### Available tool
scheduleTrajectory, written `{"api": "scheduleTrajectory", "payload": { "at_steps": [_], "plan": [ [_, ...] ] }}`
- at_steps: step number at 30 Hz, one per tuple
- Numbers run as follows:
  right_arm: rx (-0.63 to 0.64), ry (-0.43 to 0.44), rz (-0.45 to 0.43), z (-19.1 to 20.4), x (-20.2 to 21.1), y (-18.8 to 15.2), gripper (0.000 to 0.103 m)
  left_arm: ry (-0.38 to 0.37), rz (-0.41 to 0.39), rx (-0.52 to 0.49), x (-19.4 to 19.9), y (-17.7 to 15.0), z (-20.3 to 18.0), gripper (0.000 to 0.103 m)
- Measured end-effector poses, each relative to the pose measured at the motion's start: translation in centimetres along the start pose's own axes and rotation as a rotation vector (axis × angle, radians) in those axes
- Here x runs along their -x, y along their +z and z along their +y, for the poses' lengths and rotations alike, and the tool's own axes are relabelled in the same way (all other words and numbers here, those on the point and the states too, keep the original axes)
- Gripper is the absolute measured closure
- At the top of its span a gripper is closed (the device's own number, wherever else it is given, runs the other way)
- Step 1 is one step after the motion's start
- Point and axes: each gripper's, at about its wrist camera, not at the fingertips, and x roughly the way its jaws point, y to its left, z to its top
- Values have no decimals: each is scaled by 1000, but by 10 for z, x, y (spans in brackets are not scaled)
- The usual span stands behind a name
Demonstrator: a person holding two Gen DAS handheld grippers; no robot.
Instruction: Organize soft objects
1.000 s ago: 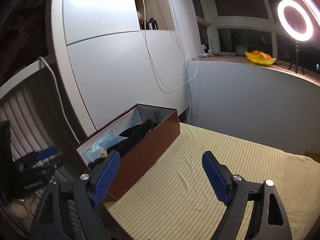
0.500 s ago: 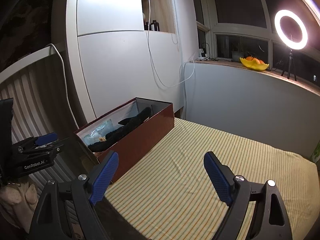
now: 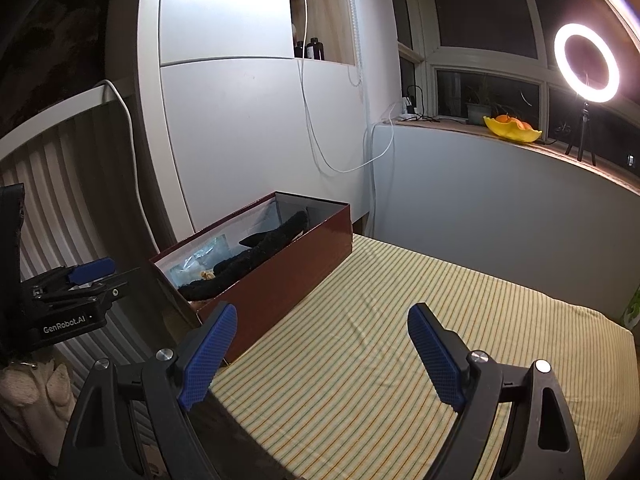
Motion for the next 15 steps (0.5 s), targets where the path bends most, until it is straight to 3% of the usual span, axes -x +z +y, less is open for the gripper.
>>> {"api": "scheduleTrajectory", "payload": {
  "at_steps": [15],
  "plan": [
    [-8,-1,19,-3,-1,-7,18,-4,10,-8,0,-1,-7,31]
  ]
}}
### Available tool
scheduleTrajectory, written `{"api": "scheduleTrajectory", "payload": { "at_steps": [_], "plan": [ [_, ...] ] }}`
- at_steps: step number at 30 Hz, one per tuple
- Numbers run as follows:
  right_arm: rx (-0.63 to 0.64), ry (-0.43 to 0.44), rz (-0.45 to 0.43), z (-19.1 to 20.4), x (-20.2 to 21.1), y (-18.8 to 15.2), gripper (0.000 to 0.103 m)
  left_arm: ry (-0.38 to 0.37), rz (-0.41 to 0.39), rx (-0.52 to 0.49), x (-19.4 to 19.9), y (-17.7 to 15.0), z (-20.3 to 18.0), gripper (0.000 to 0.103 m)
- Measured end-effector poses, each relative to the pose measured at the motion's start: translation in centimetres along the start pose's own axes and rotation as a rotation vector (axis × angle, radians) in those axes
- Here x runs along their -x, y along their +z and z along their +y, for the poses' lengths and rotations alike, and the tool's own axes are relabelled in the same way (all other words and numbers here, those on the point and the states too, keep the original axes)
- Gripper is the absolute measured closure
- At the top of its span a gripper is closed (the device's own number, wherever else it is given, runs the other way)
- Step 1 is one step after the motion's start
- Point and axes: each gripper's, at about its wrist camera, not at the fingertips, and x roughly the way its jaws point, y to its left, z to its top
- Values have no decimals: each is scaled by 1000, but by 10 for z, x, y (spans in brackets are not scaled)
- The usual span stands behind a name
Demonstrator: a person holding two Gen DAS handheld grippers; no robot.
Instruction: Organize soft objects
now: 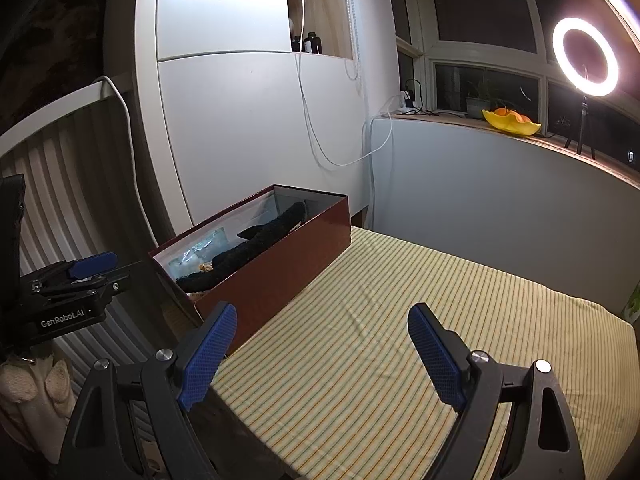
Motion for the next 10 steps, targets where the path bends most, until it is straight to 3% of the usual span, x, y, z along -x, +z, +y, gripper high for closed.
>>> {"api": "scheduleTrajectory", "payload": {
  "at_steps": [10],
  "plan": [
    [0,4,12,1,-3,-5,18,-10,-1,-19,-1,-4,-7,31]
  ]
}}
